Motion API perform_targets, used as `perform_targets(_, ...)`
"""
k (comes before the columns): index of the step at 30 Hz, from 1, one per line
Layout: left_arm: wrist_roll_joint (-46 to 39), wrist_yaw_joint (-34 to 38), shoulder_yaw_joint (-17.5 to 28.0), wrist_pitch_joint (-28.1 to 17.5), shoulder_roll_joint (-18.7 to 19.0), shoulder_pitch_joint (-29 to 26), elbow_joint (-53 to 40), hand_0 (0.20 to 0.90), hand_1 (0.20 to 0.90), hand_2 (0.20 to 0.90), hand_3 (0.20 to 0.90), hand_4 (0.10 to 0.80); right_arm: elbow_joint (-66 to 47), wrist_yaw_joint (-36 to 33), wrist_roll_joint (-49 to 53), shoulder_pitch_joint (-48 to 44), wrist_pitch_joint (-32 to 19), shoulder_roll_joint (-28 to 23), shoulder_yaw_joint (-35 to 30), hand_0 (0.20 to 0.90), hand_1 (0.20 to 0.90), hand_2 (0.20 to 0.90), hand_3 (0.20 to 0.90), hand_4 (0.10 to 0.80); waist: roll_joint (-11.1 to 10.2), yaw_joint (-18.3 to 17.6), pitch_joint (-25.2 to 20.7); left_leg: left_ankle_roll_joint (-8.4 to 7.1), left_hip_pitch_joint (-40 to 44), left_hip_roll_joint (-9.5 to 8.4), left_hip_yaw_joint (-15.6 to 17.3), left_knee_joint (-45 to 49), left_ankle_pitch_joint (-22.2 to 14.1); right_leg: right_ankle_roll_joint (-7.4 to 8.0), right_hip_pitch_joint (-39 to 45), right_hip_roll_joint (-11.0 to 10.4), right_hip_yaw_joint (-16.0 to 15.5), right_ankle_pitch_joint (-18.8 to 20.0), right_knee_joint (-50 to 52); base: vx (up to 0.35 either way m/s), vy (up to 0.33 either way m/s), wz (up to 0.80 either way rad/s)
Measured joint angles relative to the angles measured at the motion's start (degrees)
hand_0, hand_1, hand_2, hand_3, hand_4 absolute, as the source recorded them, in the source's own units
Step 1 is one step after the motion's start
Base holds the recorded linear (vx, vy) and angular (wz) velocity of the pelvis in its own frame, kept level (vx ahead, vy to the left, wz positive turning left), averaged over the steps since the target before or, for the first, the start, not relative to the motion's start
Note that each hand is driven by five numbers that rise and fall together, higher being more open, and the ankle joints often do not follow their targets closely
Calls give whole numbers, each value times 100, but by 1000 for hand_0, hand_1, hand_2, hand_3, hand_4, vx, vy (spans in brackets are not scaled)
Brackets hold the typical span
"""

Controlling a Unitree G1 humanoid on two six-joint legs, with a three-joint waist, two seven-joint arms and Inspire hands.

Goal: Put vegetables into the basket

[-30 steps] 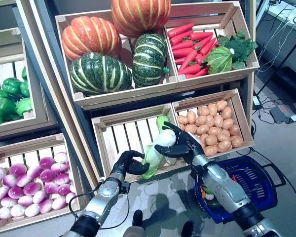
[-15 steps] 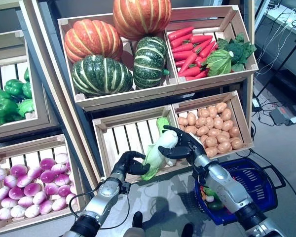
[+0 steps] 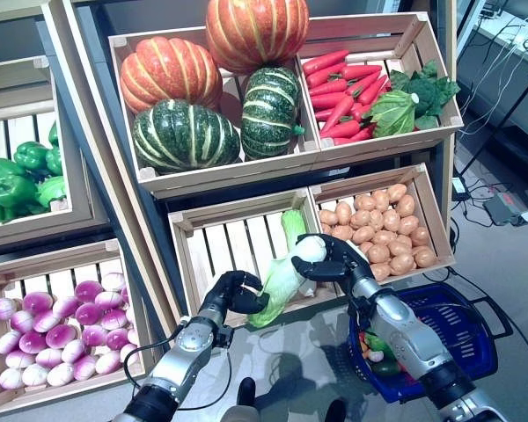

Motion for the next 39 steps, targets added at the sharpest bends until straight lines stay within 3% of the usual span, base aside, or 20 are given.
perform_targets(1, 0, 2, -1, 0, -7, 0, -5, 580, 580, 580, 580, 587, 0, -10, 0, 0, -18, 2, 1, 300, 300, 300, 300, 400, 2, -1, -1, 0, 0, 0, 0, 0, 0, 0, 0, 0, 0, 0, 0, 0, 0, 0)
perform_targets(2, -5, 4, -1, 0, -14, 0, -32, 900, 900, 900, 900, 800, 1, -28, 0, 3, -65, 6, 0, 300, 300, 300, 300, 400, 4, -3, -2, 0, 0, 0, 0, 0, 0, 0, 0, 0, 0, 0, 0, 0, 0, 0)
perform_targets(18, -866, 67, 65, -49, -49, 0, -336, 900, 900, 900, 900, 800, -13, -194, 675, 26, -154, -261, -209, 300, 300, 300, 300, 400, 25, -22, -15, 6, -25, 1, 9, -2, -6, 1, -33, 1, 9, -1, -1, 0, 0, 0)
perform_targets(31, -896, -118, 463, -143, -175, -46, -509, 900, 900, 900, 900, 800, -509, -340, 943, 152, -170, -324, -829, 300, 300, 300, 300, 400, 28, -126, -13, 12, -101, 1, 72, -2, -11, 5, -139, 19, 60, -4, -1, 1, -3, -1)
perform_targets(39, -948, -154, 470, -144, -178, 39, -387, 900, 900, 900, 900, 800, -635, -493, 1418, 380, -1148, -260, -1899, 300, 300, 300, 300, 400, 13, -194, 33, 5, -305, 9, 151, -1, -1, 7, -407, 40, 190, 9, 0, -82, -30, -6)
